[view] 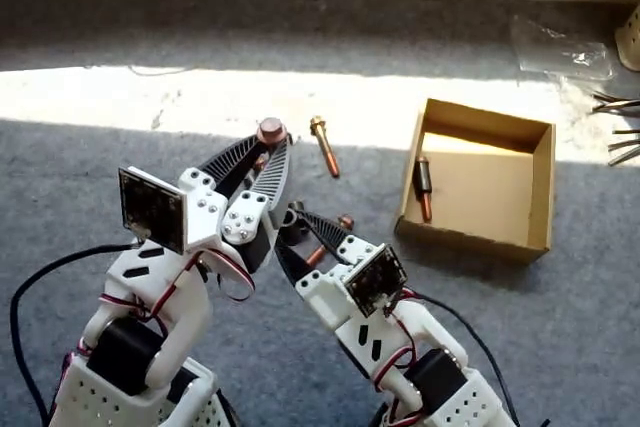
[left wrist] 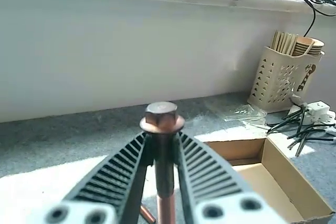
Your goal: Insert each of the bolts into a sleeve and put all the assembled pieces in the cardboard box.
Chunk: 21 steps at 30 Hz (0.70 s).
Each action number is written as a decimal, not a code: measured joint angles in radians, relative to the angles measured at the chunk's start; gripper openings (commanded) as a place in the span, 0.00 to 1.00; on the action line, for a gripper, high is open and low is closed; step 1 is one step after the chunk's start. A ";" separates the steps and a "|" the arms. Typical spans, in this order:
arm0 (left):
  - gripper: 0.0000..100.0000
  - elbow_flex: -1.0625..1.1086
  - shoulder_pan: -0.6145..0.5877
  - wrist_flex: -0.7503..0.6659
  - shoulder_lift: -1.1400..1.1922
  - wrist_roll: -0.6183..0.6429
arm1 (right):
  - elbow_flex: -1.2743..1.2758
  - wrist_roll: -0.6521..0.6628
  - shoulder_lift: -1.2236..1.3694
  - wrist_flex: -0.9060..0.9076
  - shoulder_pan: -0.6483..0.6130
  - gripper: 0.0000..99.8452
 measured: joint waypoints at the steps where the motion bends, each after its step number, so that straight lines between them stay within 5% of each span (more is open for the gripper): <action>1: 0.01 0.002 -0.003 -0.006 0.000 0.002 | 0.000 0.006 0.000 0.000 0.000 0.00; 21: 0.01 0.011 0.008 0.104 -0.114 0.106 | 0.000 0.017 0.000 0.000 0.000 0.00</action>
